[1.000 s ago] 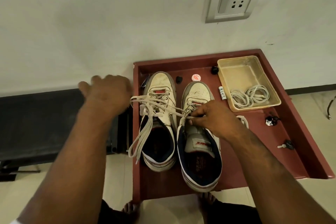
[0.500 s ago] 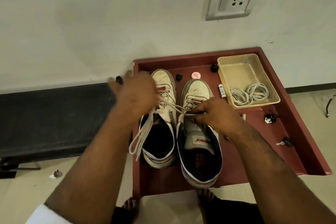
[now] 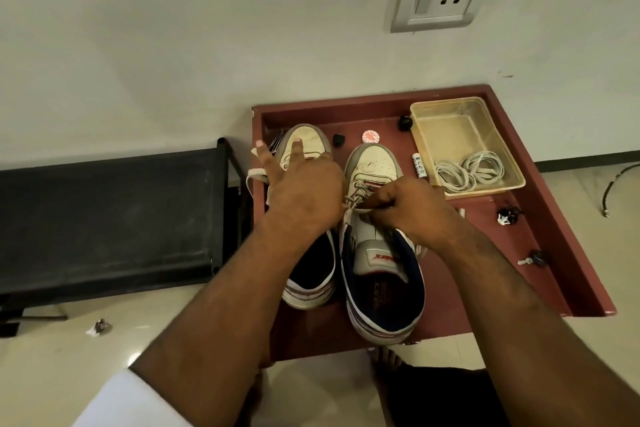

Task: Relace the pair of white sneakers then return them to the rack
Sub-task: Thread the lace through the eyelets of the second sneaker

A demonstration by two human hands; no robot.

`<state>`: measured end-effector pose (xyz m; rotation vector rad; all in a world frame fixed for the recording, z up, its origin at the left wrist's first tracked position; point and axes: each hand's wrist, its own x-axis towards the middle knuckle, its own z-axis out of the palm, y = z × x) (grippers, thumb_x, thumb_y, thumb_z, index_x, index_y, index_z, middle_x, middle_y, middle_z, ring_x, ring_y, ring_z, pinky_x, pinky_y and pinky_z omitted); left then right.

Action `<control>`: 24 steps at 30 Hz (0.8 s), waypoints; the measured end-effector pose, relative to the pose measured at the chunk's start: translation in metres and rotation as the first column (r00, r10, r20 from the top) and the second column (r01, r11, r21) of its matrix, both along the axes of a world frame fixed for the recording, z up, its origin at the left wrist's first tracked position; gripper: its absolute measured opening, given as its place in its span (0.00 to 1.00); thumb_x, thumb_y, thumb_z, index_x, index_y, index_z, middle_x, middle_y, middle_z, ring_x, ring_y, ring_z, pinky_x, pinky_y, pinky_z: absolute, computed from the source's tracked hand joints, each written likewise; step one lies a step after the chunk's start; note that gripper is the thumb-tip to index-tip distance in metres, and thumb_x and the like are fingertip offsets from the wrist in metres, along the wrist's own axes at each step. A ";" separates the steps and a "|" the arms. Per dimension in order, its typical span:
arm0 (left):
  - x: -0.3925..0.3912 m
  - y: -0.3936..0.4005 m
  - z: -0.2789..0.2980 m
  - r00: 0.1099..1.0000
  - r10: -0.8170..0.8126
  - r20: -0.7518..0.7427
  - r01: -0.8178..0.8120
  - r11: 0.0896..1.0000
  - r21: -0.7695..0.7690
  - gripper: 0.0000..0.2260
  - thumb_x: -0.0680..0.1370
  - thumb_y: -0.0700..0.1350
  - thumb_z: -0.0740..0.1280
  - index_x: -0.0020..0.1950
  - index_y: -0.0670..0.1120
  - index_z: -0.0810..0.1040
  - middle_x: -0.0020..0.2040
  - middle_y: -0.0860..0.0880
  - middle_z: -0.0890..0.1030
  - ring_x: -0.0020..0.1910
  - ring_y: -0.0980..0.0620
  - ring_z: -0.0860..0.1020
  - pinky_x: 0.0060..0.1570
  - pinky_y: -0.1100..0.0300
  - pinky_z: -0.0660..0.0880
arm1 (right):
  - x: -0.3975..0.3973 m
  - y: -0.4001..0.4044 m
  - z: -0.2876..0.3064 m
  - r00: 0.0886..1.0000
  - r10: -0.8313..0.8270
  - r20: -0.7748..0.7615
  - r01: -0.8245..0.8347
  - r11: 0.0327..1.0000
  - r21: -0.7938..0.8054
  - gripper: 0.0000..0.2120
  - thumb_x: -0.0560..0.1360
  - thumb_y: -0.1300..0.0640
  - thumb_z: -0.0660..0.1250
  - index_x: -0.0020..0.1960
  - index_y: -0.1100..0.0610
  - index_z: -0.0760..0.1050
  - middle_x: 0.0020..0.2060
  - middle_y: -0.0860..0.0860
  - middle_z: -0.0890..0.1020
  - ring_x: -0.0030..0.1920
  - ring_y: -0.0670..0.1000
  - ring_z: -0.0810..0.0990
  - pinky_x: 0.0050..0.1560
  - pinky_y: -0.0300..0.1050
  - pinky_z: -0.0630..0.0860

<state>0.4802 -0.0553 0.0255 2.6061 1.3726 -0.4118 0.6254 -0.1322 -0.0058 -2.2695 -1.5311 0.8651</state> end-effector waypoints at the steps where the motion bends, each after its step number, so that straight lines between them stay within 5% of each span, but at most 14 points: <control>1: -0.004 0.003 0.003 0.999 0.045 -0.008 -0.045 0.999 -0.001 0.08 0.76 0.49 0.69 0.55 0.56 0.82 0.73 0.54 0.70 0.79 0.42 0.49 0.65 0.25 0.35 | 0.001 0.000 0.000 1.000 0.002 -0.013 -0.002 1.000 0.000 0.07 0.73 0.50 0.73 0.50 0.43 0.84 0.40 0.39 0.83 0.42 0.38 0.76 0.63 0.42 0.67; 4: -0.015 0.015 0.015 0.989 0.143 -0.039 -0.142 0.989 0.026 0.09 0.75 0.50 0.69 0.55 0.56 0.82 0.69 0.53 0.74 0.78 0.42 0.53 0.67 0.25 0.39 | 0.003 -0.001 0.002 1.000 0.013 0.027 -0.014 1.000 0.017 0.06 0.72 0.50 0.73 0.49 0.41 0.83 0.42 0.39 0.83 0.48 0.41 0.76 0.67 0.53 0.57; 9: 0.001 -0.008 0.011 0.997 -0.064 -0.044 0.066 0.996 0.055 0.15 0.77 0.51 0.66 0.64 0.58 0.78 0.81 0.49 0.54 0.79 0.38 0.43 0.63 0.23 0.33 | 0.005 -0.001 0.004 0.997 0.023 0.076 -0.023 1.000 0.006 0.09 0.72 0.47 0.72 0.52 0.38 0.82 0.48 0.40 0.84 0.53 0.42 0.73 0.66 0.54 0.56; 16: 0.008 -0.010 0.003 0.996 -0.016 0.084 0.011 0.998 0.060 0.18 0.77 0.49 0.71 0.64 0.64 0.75 0.80 0.52 0.55 0.79 0.40 0.44 0.64 0.25 0.33 | 0.004 -0.001 0.003 0.997 0.021 0.071 -0.023 0.999 0.032 0.08 0.71 0.48 0.73 0.50 0.40 0.83 0.47 0.41 0.84 0.55 0.46 0.75 0.65 0.54 0.57; 24: 0.009 -0.014 -0.007 0.993 -0.114 -0.041 0.118 0.988 0.103 0.09 0.77 0.48 0.69 0.56 0.58 0.81 0.80 0.52 0.58 0.79 0.38 0.43 0.62 0.23 0.32 | 0.004 -0.002 0.004 0.997 0.033 0.075 -0.036 0.999 0.038 0.06 0.72 0.49 0.73 0.48 0.43 0.83 0.46 0.42 0.84 0.54 0.45 0.74 0.62 0.52 0.55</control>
